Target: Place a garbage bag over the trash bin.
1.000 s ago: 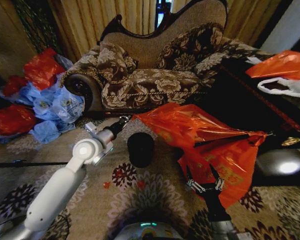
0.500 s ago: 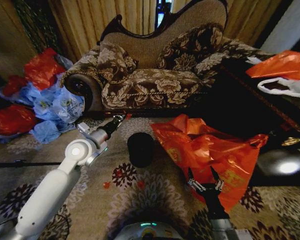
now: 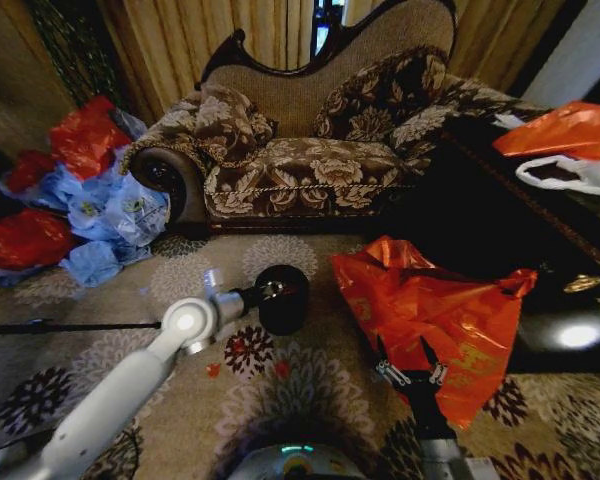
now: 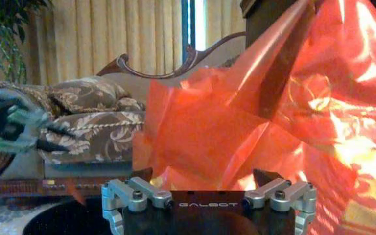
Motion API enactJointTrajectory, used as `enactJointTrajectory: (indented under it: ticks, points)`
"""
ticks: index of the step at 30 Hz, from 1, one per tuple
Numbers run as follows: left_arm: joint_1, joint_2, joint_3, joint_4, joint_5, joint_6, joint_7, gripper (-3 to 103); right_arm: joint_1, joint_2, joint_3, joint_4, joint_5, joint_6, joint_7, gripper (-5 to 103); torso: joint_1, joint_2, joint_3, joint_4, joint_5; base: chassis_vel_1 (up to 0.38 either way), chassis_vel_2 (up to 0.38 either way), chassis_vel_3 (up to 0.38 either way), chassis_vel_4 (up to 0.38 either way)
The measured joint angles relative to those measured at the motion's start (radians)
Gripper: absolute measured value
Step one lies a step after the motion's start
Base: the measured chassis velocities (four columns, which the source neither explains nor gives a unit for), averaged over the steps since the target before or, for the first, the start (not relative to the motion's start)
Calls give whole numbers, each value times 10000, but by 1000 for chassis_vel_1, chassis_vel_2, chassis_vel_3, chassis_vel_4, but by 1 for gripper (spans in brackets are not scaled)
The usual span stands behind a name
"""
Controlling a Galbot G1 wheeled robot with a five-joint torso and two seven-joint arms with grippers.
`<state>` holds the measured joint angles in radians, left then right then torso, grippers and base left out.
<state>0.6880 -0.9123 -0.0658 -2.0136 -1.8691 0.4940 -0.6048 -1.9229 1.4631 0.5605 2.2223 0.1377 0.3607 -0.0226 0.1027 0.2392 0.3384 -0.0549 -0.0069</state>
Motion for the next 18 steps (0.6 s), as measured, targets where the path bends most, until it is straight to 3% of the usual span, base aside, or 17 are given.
enactJointTrajectory:
  ticks: [2, 5, 9, 10, 13, 15, 18]
  points:
    - [-765, -206, 431, 516, -182, 184, -213, 40, 81, -1, 23, -165, 8, 9, 22, 100, 0, 0, 0, 1, 0, 0, 0, 0, 0]
    - [-1157, -333, 775, 875, 16, 279, -32, 51, 132, -3, 43, -278, 42, 9, 41, 100, 1, 0, 1, 3, 0, 0, 0, 0, 0]
    - [-1798, -1032, 901, 1411, -618, 198, -309, 67, 201, -36, 84, -468, 122, 11, 83, 100, 0, 0, 1, 2, -3, 0, 0, 0, 0]
    - [-1798, -1032, 901, 1411, -618, 198, -309, 67, 201, -36, 84, -468, 122, 11, 83, 100, 0, 0, 1, 2, -3, 0, 0, 0, 0]
    - [-2318, -1349, 1083, 1786, -1478, 229, -438, 83, 291, -42, 96, -587, 174, 10, 121, 100, 1, 0, 1, 3, -2, 0, 0, 0, 0]
    - [-2439, -1412, 1125, 1870, -1676, 271, -465, 83, 310, -41, 96, -611, 189, 10, 127, 100, 0, 0, 1, 4, -4, 0, 0, 0, 0]
    - [-2816, -1646, 1464, 2218, -1904, 366, -414, 97, 368, -68, 122, -723, 243, 10, 140, 100, 0, 0, 1, 5, -1, 0, 0, 0, 0]
